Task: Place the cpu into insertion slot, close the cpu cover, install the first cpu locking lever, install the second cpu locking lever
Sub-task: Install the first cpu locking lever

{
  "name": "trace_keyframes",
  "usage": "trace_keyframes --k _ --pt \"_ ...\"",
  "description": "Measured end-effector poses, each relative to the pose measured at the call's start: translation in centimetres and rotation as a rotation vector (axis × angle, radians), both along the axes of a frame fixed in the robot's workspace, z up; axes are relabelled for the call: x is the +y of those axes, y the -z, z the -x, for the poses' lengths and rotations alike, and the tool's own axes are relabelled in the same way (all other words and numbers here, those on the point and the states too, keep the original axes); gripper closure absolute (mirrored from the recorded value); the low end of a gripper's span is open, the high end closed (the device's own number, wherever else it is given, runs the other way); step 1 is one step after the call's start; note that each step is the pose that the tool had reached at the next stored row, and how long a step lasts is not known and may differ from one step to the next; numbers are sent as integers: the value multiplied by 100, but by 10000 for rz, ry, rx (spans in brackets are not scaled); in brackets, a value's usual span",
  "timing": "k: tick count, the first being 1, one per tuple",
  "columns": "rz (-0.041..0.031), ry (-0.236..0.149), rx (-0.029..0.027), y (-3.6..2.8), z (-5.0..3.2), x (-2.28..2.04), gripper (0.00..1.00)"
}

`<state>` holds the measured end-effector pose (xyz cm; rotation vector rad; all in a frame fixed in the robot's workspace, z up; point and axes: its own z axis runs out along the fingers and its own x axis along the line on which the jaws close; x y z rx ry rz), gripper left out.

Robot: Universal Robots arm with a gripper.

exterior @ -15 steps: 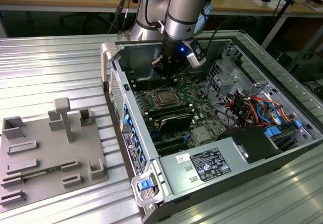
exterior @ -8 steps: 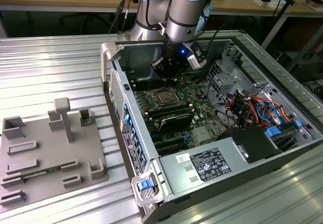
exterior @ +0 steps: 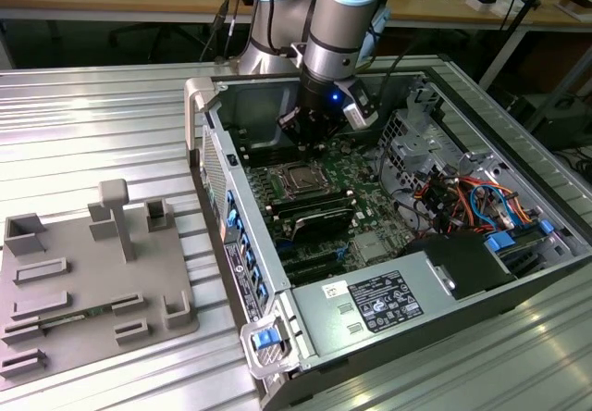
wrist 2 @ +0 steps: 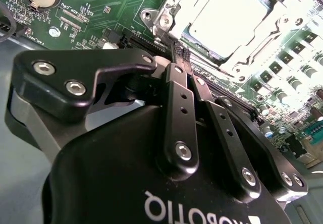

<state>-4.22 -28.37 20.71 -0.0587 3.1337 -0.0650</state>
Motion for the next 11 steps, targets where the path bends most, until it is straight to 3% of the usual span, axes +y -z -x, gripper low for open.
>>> trace_keyframes --k 11 --pt "-4 -1 -4 -5 -6 1 89"
